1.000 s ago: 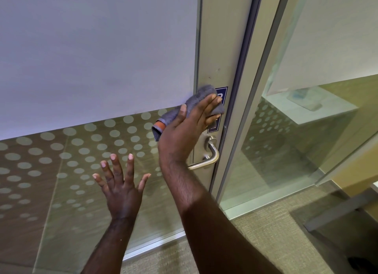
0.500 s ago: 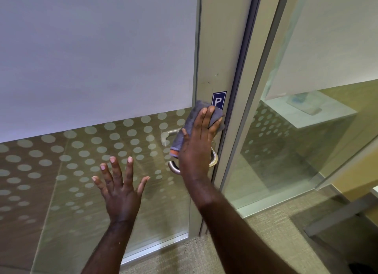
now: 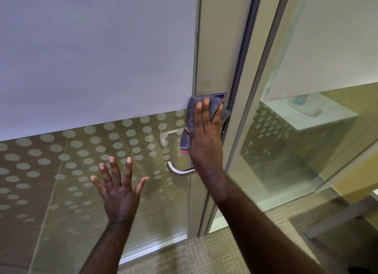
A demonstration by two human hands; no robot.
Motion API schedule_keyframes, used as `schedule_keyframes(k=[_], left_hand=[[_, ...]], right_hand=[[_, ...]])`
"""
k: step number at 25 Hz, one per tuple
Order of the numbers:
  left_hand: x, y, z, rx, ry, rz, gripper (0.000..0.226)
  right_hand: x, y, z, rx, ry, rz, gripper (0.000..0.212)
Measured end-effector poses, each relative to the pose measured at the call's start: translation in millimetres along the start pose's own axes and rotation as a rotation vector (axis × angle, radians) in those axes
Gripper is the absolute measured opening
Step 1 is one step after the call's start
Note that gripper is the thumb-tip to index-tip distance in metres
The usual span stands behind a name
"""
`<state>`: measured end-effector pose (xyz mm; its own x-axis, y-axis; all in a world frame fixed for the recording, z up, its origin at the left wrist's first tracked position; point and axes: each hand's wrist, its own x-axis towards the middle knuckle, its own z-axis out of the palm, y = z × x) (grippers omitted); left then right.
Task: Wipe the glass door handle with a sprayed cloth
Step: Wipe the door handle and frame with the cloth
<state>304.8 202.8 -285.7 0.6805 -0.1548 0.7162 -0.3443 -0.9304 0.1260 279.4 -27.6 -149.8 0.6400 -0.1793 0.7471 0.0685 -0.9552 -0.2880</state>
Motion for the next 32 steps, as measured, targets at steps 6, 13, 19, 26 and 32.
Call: schedule_keyframes(k=[6, 13, 19, 26, 32], left_hand=[[-0.5, -0.9, -0.6, -0.007, -0.008, -0.003, 0.091], [1.0, 1.0, -3.7, -0.025, -0.035, -0.02, 0.091], [1.0, 1.7, -4.8, -0.024, -0.044, -0.031, 0.091], [0.4, 0.5, -1.6, -0.011, -0.01, -0.015, 0.091], [-1.5, -2.6, 3.1, -0.004, -0.003, -0.002, 0.092]], right_hand=[[-29.2, 14.0, -2.0, -0.052, -0.103, -0.075, 0.094], [-56.6, 12.6, -5.7, -0.07, -0.188, -0.067, 0.081], [-60.2, 12.0, -12.2, -0.086, -0.195, -0.106, 0.064], [-56.7, 3.2, -14.0, 0.028, -0.148, -0.122, 0.051], [-36.0, -17.1, -0.9, 0.094, -0.058, -0.232, 0.053]])
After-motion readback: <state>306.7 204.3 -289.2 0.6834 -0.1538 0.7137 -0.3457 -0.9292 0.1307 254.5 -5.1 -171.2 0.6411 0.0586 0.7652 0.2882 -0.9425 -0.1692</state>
